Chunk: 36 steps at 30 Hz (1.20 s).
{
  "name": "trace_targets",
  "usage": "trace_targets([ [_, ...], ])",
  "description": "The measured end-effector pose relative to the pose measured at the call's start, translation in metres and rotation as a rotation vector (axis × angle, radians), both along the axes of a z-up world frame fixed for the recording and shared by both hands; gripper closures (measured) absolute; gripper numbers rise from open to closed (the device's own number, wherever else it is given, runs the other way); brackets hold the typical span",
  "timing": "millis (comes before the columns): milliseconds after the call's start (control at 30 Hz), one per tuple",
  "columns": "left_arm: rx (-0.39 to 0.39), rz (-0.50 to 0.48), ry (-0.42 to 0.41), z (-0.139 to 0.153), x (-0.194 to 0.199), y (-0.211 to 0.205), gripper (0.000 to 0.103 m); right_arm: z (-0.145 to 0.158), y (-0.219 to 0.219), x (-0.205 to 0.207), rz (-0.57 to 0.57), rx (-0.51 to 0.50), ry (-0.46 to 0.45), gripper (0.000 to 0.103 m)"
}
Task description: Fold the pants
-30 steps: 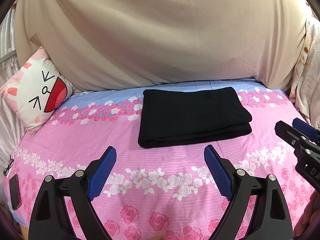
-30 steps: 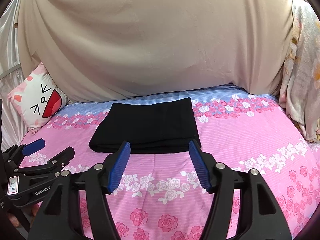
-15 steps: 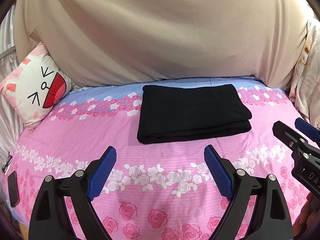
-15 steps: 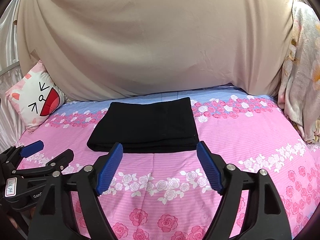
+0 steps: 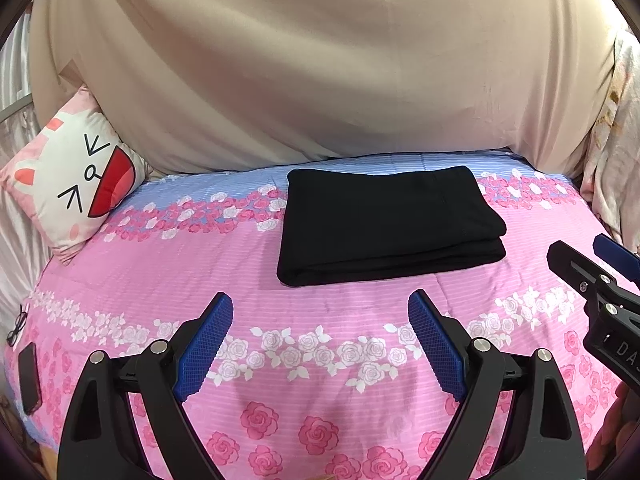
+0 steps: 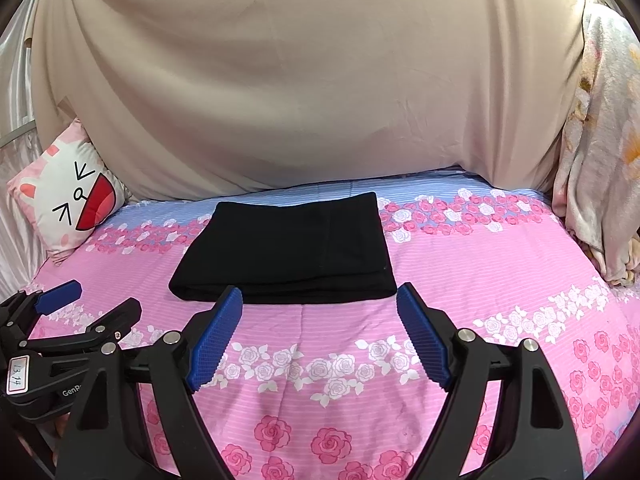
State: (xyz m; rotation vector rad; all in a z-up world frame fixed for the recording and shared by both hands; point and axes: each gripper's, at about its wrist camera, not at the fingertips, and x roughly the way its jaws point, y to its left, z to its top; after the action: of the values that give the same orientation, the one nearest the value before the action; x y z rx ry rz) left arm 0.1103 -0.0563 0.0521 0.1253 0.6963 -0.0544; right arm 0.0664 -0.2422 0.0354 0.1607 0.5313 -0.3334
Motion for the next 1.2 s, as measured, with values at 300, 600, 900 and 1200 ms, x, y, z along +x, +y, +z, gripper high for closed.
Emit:
trace_targets([
  [300, 0.003, 0.003, 0.003, -0.0008, 0.0004, 0.0015, 0.016, 0.0005, 0.0033, -0.0005, -0.009, -0.004, 0.001, 0.025],
  [600, 0.006, 0.013, 0.002, -0.0020, 0.0013, 0.0008, 0.016, -0.0008, 0.0016, 0.0000, 0.003, -0.008, 0.005, 0.025],
  [900, 0.004, 0.010, 0.003, -0.0011, 0.0017, 0.0017, 0.016, -0.0006, 0.0016, 0.0012, 0.005, -0.009, 0.006, 0.025],
  [1200, -0.001, 0.005, 0.007, -0.0005, 0.0027, 0.0014, 0.016, -0.0006, 0.0012, 0.0012, 0.007, -0.011, 0.007, 0.025],
])
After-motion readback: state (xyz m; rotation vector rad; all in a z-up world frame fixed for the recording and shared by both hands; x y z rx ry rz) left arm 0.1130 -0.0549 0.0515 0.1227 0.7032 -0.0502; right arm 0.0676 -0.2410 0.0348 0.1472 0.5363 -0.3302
